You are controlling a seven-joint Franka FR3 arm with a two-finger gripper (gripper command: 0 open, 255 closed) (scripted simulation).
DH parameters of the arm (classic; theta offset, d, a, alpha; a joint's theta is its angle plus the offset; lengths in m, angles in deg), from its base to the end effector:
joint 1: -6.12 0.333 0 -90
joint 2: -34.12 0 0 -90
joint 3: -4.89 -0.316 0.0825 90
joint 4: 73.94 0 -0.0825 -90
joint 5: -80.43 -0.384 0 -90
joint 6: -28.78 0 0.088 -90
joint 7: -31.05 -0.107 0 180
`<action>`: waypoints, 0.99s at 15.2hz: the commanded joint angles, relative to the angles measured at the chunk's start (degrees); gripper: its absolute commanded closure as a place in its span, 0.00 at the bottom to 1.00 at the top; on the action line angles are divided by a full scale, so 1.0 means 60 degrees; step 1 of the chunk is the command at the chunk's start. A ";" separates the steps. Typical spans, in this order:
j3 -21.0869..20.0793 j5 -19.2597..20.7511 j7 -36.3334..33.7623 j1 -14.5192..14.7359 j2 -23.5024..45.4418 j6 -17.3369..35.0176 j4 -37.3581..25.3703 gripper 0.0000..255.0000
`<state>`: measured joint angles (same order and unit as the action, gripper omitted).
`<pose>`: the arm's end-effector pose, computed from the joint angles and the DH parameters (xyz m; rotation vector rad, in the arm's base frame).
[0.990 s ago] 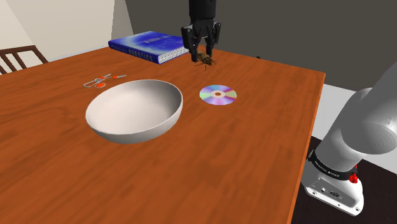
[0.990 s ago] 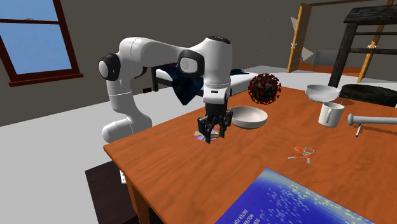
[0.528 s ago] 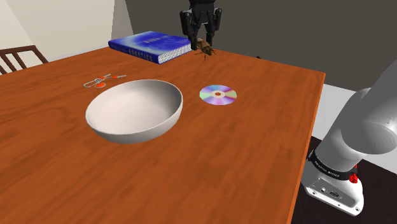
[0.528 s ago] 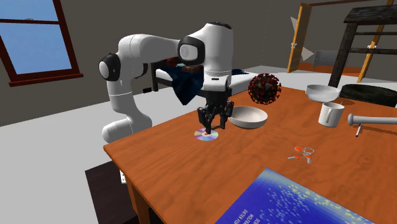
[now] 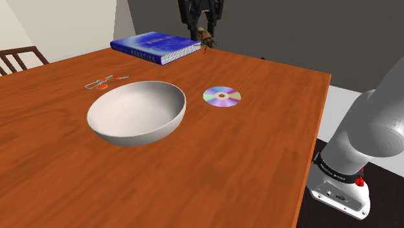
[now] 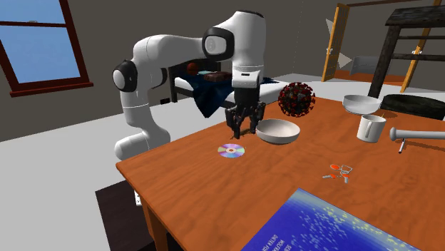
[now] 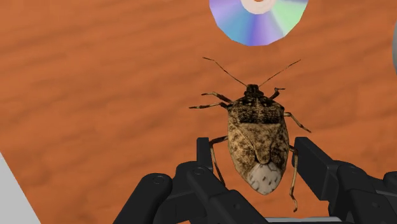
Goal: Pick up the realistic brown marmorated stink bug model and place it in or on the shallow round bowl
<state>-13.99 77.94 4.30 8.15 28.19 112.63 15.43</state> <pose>0.4729 0.1973 0.6722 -3.1282 0.1547 0.0040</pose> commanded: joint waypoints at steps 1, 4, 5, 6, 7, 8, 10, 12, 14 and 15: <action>-0.0241 0.0045 -0.0429 0.0176 0.0202 -0.0089 -0.0290 1.00; -0.0681 0.0164 -0.1215 0.0528 0.0587 -0.0149 -0.0726 1.00; -0.0826 0.0222 -0.1483 0.0655 0.0742 -0.0176 -0.0900 1.00; -0.0977 0.0291 -0.1753 0.0782 0.0911 -0.0208 -0.1089 1.00; -0.1118 0.0371 -0.2026 0.0924 0.1095 -0.0245 -0.1295 1.00; -0.1257 0.0462 -0.2301 0.1074 0.1294 -0.0289 -0.1518 1.00; -0.1530 0.0684 -0.2856 0.1402 0.1738 -0.0398 -0.2021 1.00; -0.1791 0.0960 -0.3414 0.1773 0.2248 -0.0545 -0.2611 1.00; -0.2018 0.1294 -0.3969 0.2218 0.2831 -0.0742 -0.3306 1.00; -0.2115 0.1483 -0.4240 0.2474 0.3151 -0.0864 -0.3702 1.00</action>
<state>-26.19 85.76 -19.71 21.81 45.26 108.09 -4.56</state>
